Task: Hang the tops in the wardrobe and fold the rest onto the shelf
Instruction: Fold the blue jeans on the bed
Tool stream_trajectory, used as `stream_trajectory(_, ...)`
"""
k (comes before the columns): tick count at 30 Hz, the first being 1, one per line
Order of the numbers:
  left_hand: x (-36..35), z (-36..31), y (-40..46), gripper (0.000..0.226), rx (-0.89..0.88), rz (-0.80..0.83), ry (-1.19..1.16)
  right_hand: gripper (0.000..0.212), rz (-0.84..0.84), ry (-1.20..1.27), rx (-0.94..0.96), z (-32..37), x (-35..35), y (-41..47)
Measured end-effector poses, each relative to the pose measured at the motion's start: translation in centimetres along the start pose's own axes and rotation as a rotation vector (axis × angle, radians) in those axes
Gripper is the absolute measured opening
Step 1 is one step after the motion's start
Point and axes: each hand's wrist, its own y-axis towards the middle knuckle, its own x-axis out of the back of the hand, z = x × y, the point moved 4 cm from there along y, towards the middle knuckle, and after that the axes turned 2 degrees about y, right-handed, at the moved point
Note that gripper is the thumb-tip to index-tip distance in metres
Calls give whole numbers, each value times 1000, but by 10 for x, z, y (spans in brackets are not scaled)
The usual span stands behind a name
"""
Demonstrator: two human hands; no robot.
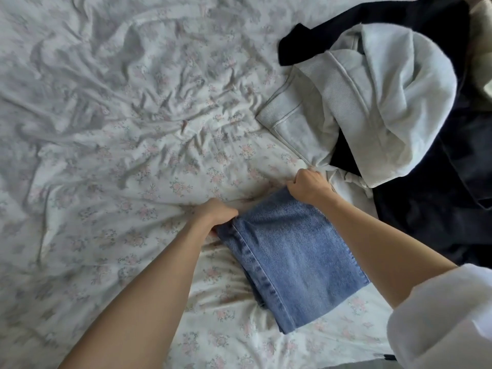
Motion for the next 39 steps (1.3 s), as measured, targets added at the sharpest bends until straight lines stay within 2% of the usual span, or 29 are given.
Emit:
stream_trajectory(4,-6,2,-3,20,-24,-36,-11,33,-125,-11,48,-6,2,-15)
stream_trajectory(7,-4,4,-13,54,-75,-8,55,38,-230,-39,86,-12,6,-29)
stream_trajectory(9,-3,6,-20,64,-46,79,37,39,-282,-14,95,-12,8,-35)
stream_trajectory(10,-4,5,-23,59,-22,143,10,38,-301,-11,98,-11,8,-38)
stream_trajectory(12,-5,-1,-31,31,7,216,-55,38,-328,-14,118,-9,9,-45)
stream_trajectory(14,-3,-11,-39,12,10,195,-57,38,-351,-8,128,-9,12,-52)
stream_trajectory(17,-3,-17,-51,13,-3,187,-88,36,-413,13,105,-14,20,-65)
stream_trajectory(20,-6,-12,-58,22,-53,92,-5,35,-470,-32,100,-19,25,-77)
stream_trajectory(22,-10,-5,-61,23,-62,42,-148,34,-523,-41,77,-25,31,-82)
stream_trajectory(25,-13,12,-61,18,94,70,-643,33,-580,-5,20,-35,40,-84)
stream_trajectory(28,-19,16,-57,22,203,85,-913,30,-532,39,0,-35,40,-74)
stream_trajectory(29,-20,14,-53,22,205,47,-952,28,-509,69,-2,-33,38,-70)
stream_trajectory(31,-15,10,-45,23,138,-141,-919,26,-494,105,18,-30,33,-65)
stream_trajectory(34,-10,2,-42,35,-86,-423,-729,33,-586,31,251,-16,21,-79)
stream_trajectory(37,-28,3,-44,26,-93,-500,-580,37,-533,-85,490,-6,-16,-104)
stream_trajectory(39,-36,8,-39,27,-34,-539,-587,45,-404,-180,510,-8,-47,-117)
